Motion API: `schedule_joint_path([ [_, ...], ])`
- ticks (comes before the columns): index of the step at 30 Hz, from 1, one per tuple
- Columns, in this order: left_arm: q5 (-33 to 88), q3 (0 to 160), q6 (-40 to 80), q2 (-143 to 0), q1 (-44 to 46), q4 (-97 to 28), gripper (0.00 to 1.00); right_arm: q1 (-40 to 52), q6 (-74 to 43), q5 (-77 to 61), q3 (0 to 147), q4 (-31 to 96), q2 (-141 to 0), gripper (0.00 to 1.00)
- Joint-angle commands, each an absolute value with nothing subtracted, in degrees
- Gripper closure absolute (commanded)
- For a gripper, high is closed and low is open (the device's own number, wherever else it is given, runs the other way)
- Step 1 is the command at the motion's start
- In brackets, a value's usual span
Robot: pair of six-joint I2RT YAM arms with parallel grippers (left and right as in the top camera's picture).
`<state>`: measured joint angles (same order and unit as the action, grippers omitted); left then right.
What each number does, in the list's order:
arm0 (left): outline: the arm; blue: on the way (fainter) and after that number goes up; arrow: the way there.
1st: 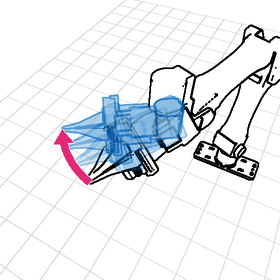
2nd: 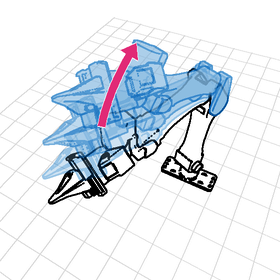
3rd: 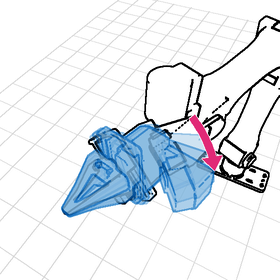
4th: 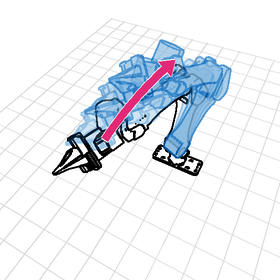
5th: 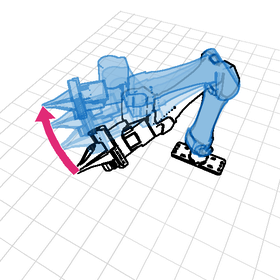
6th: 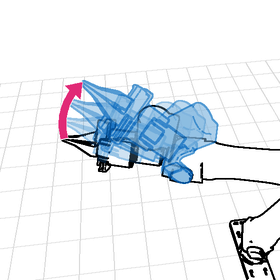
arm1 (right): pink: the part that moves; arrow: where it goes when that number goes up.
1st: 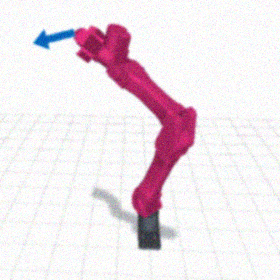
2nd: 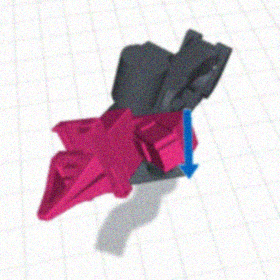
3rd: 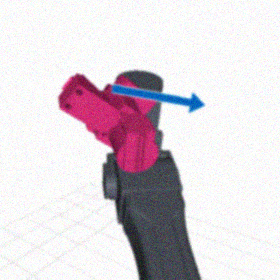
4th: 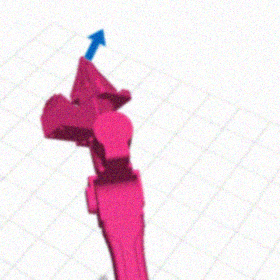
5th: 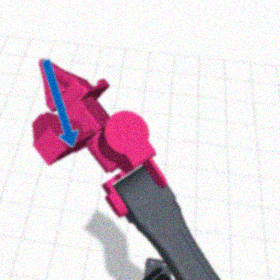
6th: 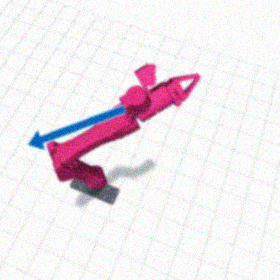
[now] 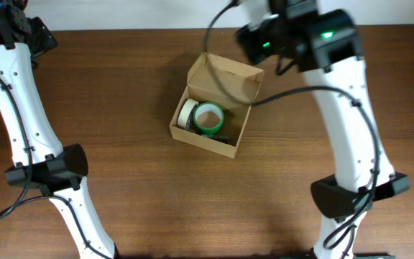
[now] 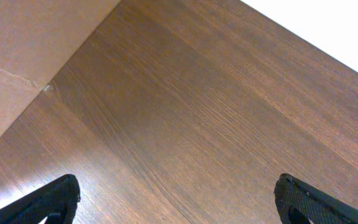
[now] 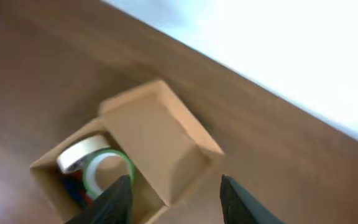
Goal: Pack container
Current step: 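Raise the right gripper out of the box and move it aside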
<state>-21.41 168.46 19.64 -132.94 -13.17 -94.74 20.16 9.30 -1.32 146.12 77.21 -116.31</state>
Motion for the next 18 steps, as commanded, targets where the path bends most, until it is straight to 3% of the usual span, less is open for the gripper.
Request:
schedule_joint_path([
  [1, -22.52, 168.24, 19.18, -131.28, -13.45, -94.89, 0.0, 15.14, 1.39, -0.32, 146.15, 79.33, -116.84, 0.52],
  [13, -22.39, 168.24, 19.22, -131.28, -13.45, -95.11, 0.0, -2.15, -5.69, -0.45, 144.2, 87.79, -117.56, 0.51],
  [18, -13.96, 168.24, 21.78, -131.28, -13.45, -89.36, 0.0, -6.9, -6.09, -1.78, 138.89, 87.59, -118.52, 0.51],
])
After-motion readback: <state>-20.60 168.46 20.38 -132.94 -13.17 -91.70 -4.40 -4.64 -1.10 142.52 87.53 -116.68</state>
